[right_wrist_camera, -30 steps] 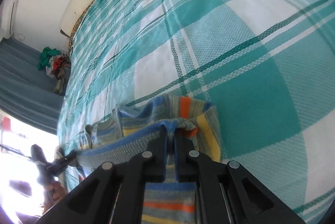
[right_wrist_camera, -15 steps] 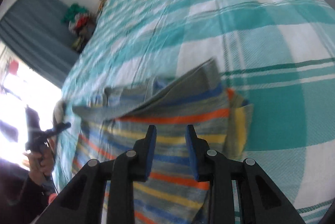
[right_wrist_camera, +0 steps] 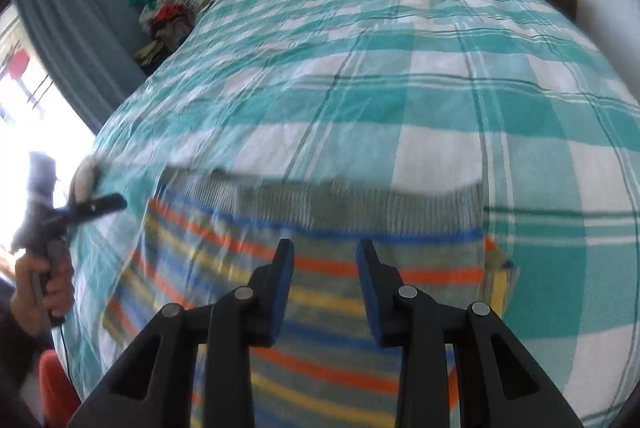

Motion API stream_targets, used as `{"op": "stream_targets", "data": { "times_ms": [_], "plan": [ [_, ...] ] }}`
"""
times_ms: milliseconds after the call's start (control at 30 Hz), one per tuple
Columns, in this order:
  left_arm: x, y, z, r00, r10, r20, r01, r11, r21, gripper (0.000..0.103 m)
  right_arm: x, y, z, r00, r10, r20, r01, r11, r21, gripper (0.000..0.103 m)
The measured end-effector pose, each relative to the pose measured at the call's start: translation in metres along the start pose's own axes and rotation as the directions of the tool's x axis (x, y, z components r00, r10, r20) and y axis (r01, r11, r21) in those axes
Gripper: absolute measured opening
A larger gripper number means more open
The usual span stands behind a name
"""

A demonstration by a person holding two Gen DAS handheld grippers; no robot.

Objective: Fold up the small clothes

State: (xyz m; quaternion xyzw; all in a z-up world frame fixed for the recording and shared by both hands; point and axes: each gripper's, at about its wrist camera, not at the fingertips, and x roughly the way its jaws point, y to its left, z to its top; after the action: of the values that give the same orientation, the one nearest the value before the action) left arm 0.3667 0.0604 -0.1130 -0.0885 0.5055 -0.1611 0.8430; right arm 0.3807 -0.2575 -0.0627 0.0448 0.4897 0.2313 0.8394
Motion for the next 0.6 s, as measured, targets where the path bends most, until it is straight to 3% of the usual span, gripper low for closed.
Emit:
{"op": "stream_targets", "data": {
  "times_ms": [33, 67, 100, 133, 200, 267, 300, 367, 433, 533, 600],
  "plan": [
    [0.004, -0.004, -0.023, 0.998, 0.044, -0.049, -0.042, 0.998, 0.042, 0.06, -0.005, 0.004, -0.025, 1.0, 0.007, -0.024, -0.008, 1.0, -0.021, 0.033],
    [0.008, -0.004, -0.045, 0.99, 0.105, -0.098, -0.098, 0.993, 0.071, 0.049, -0.007, 0.002, -0.051, 0.999, 0.0, -0.051, -0.001, 1.0, -0.029, 0.033],
    [0.007, 0.002, -0.064, 0.979, 0.157, -0.128, -0.147, 0.986, 0.082, 0.041, -0.009, -0.001, -0.078, 0.996, -0.029, -0.089, 0.026, 0.999, -0.033, 0.033],
    [-0.001, 0.008, -0.08, 0.978, 0.174, -0.116, -0.166, 0.983, 0.073, 0.041, -0.009, -0.008, -0.104, 0.987, -0.088, -0.137, 0.084, 0.996, -0.037, 0.033],
    [-0.027, 0.019, -0.099, 0.979, 0.185, -0.088, -0.186, 0.983, 0.001, 0.056, -0.032, -0.019, -0.142, 0.988, -0.129, -0.09, 0.129, 0.992, -0.003, 0.029],
    [-0.05, 0.023, -0.113, 0.974, 0.22, -0.049, -0.223, 0.972, -0.07, 0.073, -0.056, -0.023, -0.161, 0.981, -0.18, -0.075, 0.185, 0.98, 0.069, 0.042],
    [-0.058, 0.021, -0.118, 0.971, 0.239, -0.026, -0.24, 0.967, -0.086, 0.081, -0.067, -0.022, -0.169, 0.981, -0.19, -0.046, 0.194, 0.976, 0.099, 0.043],
    [-0.067, 0.015, -0.128, 0.959, 0.283, 0.019, -0.28, 0.956, -0.09, 0.087, -0.085, -0.014, -0.182, 0.979, -0.203, 0.017, 0.199, 0.971, 0.131, 0.05],
    [-0.066, 0.007, -0.138, 0.936, 0.348, 0.044, -0.344, 0.936, -0.079, 0.091, -0.094, -0.007, -0.195, 0.976, -0.21, 0.064, 0.197, 0.965, 0.171, 0.058],
    [-0.053, 0.004, -0.148, 0.903, 0.426, 0.055, -0.423, 0.904, -0.063, 0.092, -0.093, 0.006, -0.215, 0.968, -0.233, 0.087, 0.209, 0.952, 0.225, 0.059],
    [-0.048, 0.005, -0.155, 0.898, 0.438, 0.048, -0.435, 0.898, -0.068, 0.092, -0.089, 0.01, -0.227, 0.964, -0.248, 0.092, 0.22, 0.944, 0.245, 0.059]
  ]
}}
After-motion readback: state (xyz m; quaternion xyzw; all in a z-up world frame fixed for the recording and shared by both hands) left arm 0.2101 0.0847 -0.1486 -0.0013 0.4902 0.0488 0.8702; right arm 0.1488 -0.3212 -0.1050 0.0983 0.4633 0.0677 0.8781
